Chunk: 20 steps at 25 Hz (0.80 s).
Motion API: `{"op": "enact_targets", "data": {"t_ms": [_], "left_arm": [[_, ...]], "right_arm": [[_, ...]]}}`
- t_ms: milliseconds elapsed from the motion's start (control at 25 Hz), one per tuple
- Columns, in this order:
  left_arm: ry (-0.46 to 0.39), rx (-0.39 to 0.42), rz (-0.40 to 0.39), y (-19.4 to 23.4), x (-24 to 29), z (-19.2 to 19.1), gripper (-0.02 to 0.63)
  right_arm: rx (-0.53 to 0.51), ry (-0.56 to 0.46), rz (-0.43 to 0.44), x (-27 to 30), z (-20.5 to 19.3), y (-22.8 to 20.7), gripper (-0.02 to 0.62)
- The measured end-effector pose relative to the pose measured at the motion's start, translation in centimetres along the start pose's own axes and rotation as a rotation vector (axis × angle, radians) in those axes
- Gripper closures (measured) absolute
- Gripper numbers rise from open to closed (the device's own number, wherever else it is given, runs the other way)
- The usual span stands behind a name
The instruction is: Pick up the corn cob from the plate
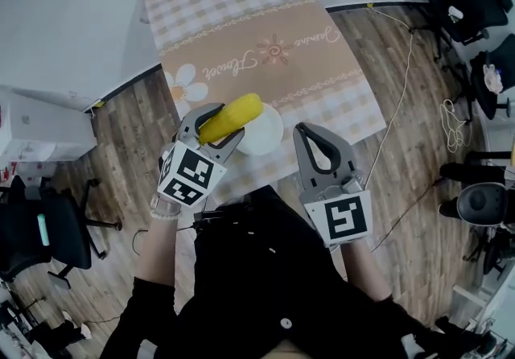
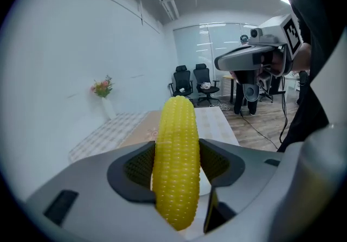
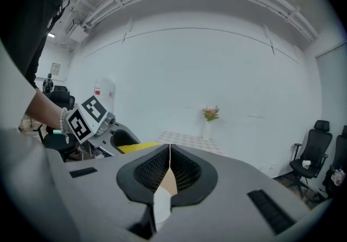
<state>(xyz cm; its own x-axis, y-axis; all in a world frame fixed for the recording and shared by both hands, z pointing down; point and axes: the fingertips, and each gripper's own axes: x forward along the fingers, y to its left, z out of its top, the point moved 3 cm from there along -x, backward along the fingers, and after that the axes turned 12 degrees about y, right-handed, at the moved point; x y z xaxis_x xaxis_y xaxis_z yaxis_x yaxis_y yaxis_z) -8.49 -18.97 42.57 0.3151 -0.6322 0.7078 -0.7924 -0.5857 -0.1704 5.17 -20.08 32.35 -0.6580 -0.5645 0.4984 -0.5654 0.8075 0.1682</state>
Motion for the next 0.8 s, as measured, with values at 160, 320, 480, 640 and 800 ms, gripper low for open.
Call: {"op": "enact_targets", "data": {"t_ms": [160, 320, 480, 640, 800], "left_arm": [[-0.034, -0.035, 0.036, 0.3, -2.3, 0.5, 0.349], [-0.050, -0.019, 0.072, 0.4, -4.7, 1.0, 0.348], [-0.100, -0.001, 0.115, 0.6, -7.2, 2.7, 0.350], [-0.143, -0.034, 0.164, 1.0, -9.1, 3.6, 0.350], [-0.168, -0.043, 0.205, 0.9, -10.5, 3.9, 0.350]], "right_arm": [[-0.006, -0.014, 0.005, 0.1, 0.7, 0.3, 0.553], [-0.016, -0.039, 0.019, 0.1, 1.9, 0.9, 0.552], [-0.027, -0.059, 0.028, -0.1, 2.8, 1.3, 0.554], [-0.041, -0.063, 0.031, -0.1, 3.1, 1.6, 0.553], [-0.037, -0.074, 0.026, -0.5, 3.3, 1.7, 0.552]]}}
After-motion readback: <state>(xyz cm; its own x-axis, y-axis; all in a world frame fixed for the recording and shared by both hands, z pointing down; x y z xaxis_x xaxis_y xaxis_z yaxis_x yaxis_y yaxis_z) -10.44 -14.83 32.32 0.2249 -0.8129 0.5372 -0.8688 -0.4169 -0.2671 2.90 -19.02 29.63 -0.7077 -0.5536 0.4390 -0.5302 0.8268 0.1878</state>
